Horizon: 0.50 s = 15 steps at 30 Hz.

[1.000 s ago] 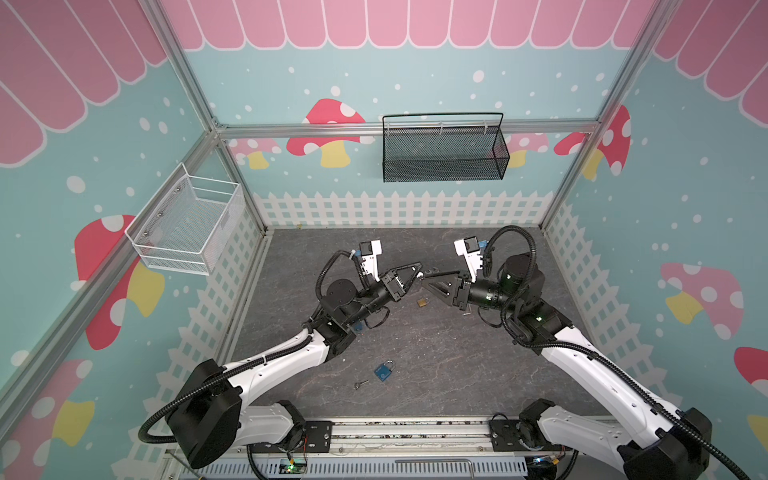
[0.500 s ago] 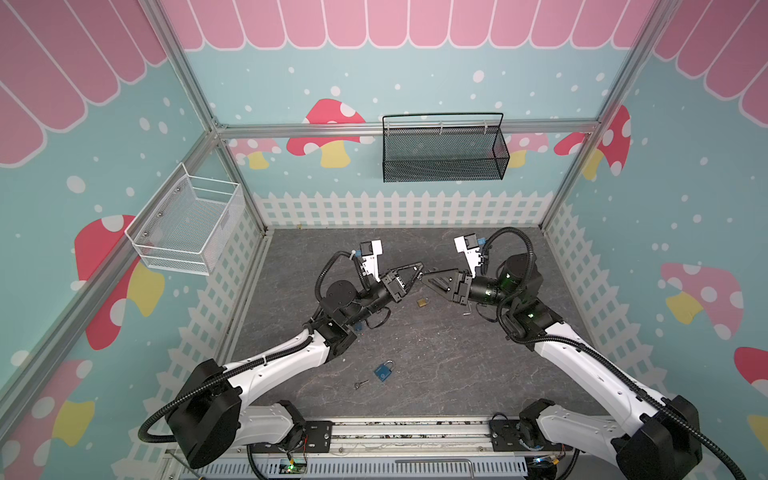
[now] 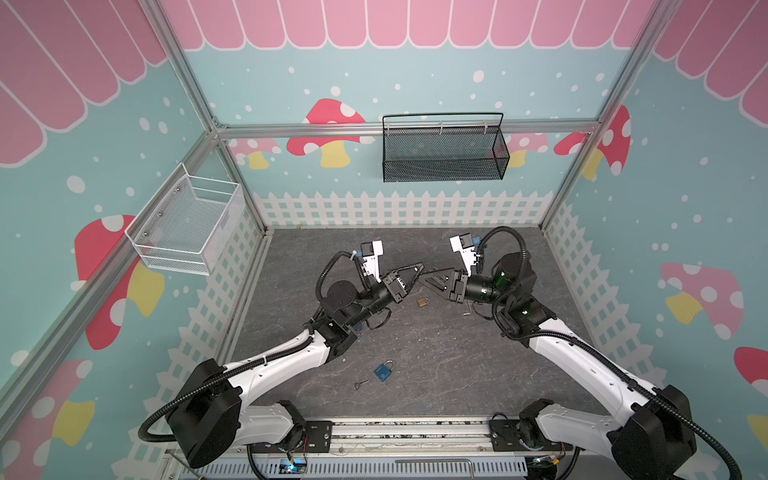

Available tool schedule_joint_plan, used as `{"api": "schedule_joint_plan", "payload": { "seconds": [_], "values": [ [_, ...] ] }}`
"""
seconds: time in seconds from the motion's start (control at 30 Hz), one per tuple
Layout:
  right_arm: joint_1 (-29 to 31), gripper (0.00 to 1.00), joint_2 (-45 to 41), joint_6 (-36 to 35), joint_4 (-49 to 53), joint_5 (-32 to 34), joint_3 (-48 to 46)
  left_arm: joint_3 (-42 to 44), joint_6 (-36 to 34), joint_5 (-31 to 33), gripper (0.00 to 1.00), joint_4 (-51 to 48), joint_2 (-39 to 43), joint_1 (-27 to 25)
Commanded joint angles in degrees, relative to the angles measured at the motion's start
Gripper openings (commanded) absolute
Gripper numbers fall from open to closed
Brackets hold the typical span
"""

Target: Unlock with the key

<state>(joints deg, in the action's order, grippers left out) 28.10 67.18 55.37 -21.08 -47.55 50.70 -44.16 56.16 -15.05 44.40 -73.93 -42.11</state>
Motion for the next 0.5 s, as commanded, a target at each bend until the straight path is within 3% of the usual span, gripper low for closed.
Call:
{"api": "schedule_joint_plan", "payload": {
  "seconds": [0.0, 0.47],
  "values": [
    [-0.5, 0.21, 0.7, 0.4, -1.7, 0.0, -0.2, -1.5, -0.6, -0.6, 0.0, 0.3, 0.8, -0.6],
    [-0.7, 0.02, 1.0, -0.2, -1.7, 0.1, -0.5, -1.1, -1.6, 0.6, 0.0, -1.8, 2.5, -0.6]
  ]
}}
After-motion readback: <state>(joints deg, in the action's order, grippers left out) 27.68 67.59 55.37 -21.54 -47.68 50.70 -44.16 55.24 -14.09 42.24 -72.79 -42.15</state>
